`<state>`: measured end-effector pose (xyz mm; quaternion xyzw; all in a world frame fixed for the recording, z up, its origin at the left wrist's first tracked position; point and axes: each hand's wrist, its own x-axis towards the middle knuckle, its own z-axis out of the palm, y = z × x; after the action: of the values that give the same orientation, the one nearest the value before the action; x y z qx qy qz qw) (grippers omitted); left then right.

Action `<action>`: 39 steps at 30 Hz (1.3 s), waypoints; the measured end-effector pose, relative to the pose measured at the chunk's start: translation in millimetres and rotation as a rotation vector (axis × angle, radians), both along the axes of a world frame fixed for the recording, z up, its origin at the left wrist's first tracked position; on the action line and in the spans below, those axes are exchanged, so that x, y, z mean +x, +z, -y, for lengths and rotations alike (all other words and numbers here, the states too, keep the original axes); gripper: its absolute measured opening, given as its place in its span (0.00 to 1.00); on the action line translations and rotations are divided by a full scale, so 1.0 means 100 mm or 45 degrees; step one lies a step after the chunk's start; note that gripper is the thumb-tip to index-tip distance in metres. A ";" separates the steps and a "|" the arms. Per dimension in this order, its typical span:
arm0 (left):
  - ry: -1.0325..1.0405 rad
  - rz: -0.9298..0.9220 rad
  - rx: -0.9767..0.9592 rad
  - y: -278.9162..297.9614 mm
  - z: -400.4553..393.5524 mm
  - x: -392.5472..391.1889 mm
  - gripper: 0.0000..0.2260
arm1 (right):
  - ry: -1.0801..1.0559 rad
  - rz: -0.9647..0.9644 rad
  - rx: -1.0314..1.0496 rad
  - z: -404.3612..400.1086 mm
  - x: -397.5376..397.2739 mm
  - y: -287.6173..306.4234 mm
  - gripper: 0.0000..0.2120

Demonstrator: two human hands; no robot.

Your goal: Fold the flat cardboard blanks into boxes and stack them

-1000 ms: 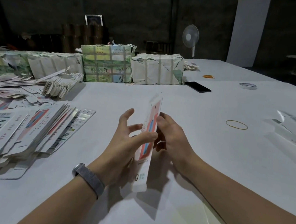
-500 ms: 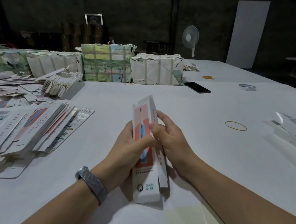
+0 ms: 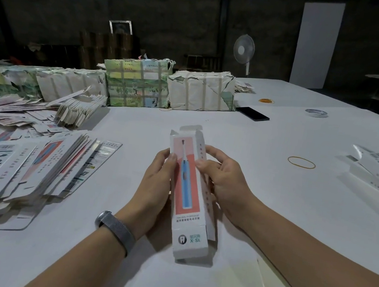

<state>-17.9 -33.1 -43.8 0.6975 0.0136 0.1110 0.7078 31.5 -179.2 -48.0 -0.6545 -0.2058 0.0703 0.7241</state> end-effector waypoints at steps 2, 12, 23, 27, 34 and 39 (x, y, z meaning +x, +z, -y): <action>0.023 0.020 0.006 -0.01 -0.01 0.00 0.10 | 0.028 0.008 0.000 -0.01 -0.01 -0.01 0.11; -0.025 0.017 -0.038 -0.01 0.00 -0.01 0.10 | 0.075 -0.002 0.024 -0.04 -0.04 -0.01 0.18; -0.129 0.026 0.006 -0.02 -0.01 -0.02 0.11 | 0.008 -0.035 0.036 -0.05 -0.06 0.01 0.17; -0.089 0.042 0.005 -0.04 -0.02 0.01 0.07 | 0.009 0.006 -0.032 -0.04 -0.06 0.02 0.21; -0.155 0.027 -0.052 -0.05 -0.04 0.01 0.11 | 0.021 -0.034 -0.036 -0.01 -0.06 0.06 0.15; -0.226 -0.013 -0.095 -0.04 -0.08 0.02 0.13 | 0.016 -0.002 -0.045 -0.03 -0.12 0.09 0.18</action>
<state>-16.3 -25.5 -47.7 0.6697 -0.0407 0.0436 0.7402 19.8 -176.7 -39.1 -0.6659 -0.2082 0.0789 0.7121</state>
